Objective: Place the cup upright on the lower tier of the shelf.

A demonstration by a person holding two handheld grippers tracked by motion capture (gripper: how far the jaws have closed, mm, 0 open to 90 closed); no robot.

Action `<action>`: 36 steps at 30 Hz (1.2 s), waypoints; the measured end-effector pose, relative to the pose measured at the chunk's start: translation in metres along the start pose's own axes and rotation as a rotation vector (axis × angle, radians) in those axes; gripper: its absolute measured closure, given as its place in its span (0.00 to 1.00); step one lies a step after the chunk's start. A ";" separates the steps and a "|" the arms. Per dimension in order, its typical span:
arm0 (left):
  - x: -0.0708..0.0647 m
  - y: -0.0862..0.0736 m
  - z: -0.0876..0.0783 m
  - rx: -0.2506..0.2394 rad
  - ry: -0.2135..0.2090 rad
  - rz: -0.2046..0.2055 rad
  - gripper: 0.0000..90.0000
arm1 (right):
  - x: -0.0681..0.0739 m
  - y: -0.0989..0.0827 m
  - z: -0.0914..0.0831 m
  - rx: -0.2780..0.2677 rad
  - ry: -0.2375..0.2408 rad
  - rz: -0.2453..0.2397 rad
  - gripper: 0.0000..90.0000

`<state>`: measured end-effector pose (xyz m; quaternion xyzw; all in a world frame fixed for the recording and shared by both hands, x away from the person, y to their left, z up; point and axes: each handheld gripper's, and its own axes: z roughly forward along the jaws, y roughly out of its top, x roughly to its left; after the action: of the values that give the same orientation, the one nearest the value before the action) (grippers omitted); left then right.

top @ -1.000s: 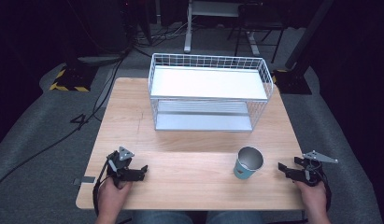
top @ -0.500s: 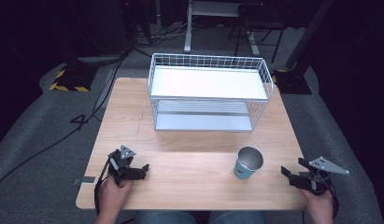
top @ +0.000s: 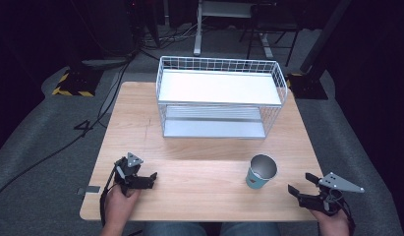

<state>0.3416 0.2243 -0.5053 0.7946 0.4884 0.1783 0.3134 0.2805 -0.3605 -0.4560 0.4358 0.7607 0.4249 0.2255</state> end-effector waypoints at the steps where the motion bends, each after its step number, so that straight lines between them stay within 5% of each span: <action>1: 0.000 0.000 0.000 0.000 0.001 0.001 0.04 | 0.003 0.000 0.000 0.002 0.004 -0.001 0.17; 22: 0.000 0.000 0.000 0.000 0.000 -0.001 0.04 | 0.055 0.007 0.041 0.062 0.101 -0.081 0.16; 36: 0.000 0.000 0.000 0.000 0.000 -0.001 0.04 | 0.068 0.010 0.069 0.068 0.108 -0.086 0.16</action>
<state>0.3417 0.2241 -0.5053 0.7944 0.4888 0.1783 0.3134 0.2990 -0.2686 -0.4821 0.3865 0.8038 0.4118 0.1872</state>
